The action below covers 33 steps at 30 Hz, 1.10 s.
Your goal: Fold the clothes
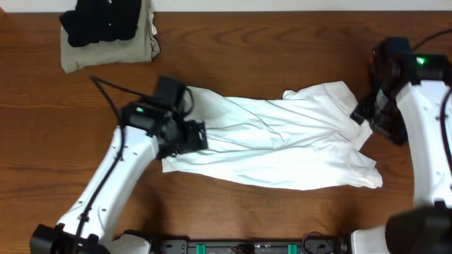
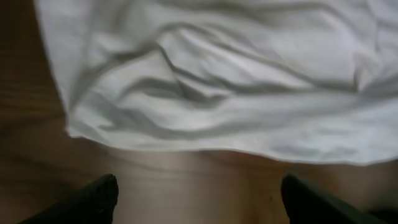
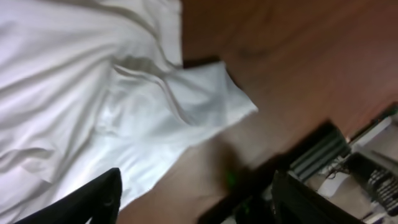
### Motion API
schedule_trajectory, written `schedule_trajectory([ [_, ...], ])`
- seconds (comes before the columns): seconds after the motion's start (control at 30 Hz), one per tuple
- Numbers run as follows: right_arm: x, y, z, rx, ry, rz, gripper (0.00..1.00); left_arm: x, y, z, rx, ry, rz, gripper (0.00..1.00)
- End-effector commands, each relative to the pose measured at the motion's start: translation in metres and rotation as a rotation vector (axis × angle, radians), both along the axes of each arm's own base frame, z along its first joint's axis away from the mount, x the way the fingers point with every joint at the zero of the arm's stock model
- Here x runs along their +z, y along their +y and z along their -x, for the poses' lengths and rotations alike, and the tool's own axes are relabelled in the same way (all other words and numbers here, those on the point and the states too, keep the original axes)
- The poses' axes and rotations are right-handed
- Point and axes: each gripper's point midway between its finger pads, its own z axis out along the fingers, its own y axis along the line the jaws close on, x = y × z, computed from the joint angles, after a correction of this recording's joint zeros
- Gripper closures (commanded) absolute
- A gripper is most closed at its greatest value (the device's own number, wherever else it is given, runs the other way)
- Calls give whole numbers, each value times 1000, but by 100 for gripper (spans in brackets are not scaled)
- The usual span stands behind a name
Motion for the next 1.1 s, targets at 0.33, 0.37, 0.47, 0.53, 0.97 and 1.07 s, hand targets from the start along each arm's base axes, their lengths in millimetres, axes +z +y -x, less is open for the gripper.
schedule_trajectory([
  [0.33, -86, 9, 62, -125, 0, -51, 1, -4, -30, 16, -80, 22, -1, 14],
  [0.37, -96, 10, 61, -132, -5, -65, 1, -4, -30, 16, -80, 25, -3, 14],
  [0.47, -111, 6, 61, -155, -14, -67, 1, -4, -30, 17, -81, 29, -4, 14],
  [0.53, -117, 3, 62, -170, -18, -66, 1, -4, -29, 17, -80, 29, -5, 13],
  [0.97, -139, -1, 51, -164, -67, -93, 14, -4, -30, 17, -80, 29, -4, 13],
  [1.07, -141, -1, 47, -164, -75, -95, 21, -4, -30, 17, -80, 28, -4, 13],
])
